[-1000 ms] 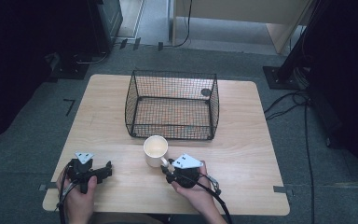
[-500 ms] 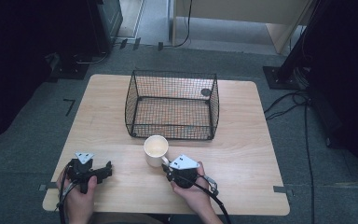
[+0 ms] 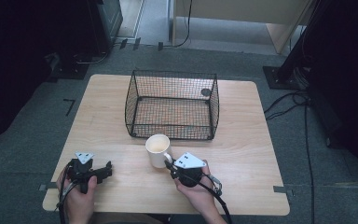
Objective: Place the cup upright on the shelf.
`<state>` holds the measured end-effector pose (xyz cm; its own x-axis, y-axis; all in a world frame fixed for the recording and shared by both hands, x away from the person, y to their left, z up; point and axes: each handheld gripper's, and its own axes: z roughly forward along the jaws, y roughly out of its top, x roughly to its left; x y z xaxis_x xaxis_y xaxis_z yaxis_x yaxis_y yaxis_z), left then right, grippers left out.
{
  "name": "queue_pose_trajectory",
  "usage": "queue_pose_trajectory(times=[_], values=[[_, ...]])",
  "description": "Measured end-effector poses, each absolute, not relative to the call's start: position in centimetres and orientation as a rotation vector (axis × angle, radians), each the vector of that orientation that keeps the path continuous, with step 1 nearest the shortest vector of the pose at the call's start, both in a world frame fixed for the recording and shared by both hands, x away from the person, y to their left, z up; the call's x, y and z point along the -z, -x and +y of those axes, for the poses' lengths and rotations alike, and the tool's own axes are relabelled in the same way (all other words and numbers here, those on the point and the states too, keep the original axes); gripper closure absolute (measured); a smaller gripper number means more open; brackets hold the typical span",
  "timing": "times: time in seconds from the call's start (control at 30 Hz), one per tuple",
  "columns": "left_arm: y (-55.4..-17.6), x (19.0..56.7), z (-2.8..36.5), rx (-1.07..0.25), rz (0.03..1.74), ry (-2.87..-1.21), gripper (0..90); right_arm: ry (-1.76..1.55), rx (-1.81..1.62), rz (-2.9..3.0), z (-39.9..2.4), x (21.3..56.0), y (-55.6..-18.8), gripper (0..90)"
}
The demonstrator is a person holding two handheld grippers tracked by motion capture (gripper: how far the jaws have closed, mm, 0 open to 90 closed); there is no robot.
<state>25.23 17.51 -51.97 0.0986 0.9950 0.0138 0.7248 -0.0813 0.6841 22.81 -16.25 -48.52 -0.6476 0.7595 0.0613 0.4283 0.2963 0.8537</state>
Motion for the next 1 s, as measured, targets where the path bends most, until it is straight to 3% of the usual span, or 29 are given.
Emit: queue_pose_trajectory(times=[1.0], values=[[-25.2, 52.0, 17.5, -0.679, 1.679, -1.861, 0.0, -0.935, -1.391, 2.198, -16.8, 41.7, -23.1, 80.8]])
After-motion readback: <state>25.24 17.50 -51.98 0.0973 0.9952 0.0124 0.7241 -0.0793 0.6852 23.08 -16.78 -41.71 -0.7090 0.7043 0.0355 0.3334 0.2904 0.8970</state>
